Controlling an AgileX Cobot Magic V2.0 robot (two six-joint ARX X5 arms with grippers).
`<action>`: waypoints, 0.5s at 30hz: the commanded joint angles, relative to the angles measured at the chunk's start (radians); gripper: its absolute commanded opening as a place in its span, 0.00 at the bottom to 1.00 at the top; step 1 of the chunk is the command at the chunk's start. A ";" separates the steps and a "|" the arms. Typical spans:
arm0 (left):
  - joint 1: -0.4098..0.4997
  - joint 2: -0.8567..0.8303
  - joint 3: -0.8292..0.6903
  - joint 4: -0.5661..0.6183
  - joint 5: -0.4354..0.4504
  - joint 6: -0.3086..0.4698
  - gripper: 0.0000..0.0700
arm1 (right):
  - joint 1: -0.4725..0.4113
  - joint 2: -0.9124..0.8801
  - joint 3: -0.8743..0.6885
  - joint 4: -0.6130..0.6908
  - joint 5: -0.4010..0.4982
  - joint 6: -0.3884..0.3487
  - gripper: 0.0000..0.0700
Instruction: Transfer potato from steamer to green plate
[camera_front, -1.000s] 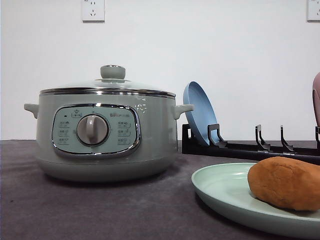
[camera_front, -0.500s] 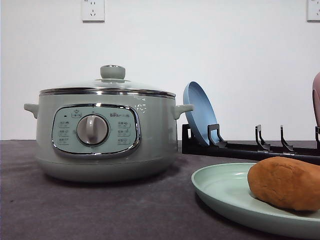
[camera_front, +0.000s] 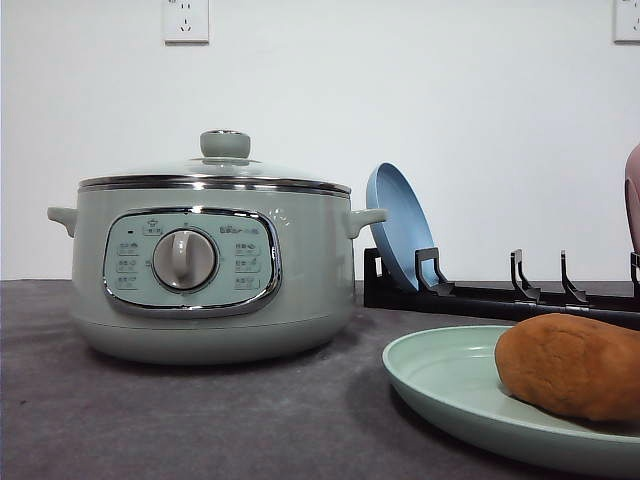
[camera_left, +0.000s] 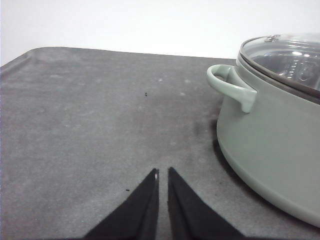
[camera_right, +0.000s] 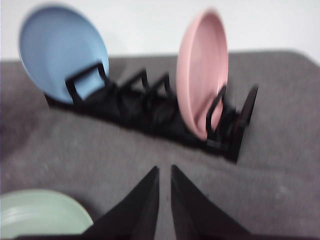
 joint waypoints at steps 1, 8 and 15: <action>0.000 0.000 -0.020 0.015 -0.005 0.002 0.04 | -0.006 -0.012 -0.024 0.022 0.001 -0.009 0.05; 0.000 0.000 -0.020 0.015 -0.005 0.002 0.04 | -0.024 -0.058 -0.153 0.094 0.000 -0.014 0.05; 0.000 0.000 -0.020 0.015 -0.005 0.002 0.04 | -0.024 -0.066 -0.210 0.140 0.001 -0.016 0.05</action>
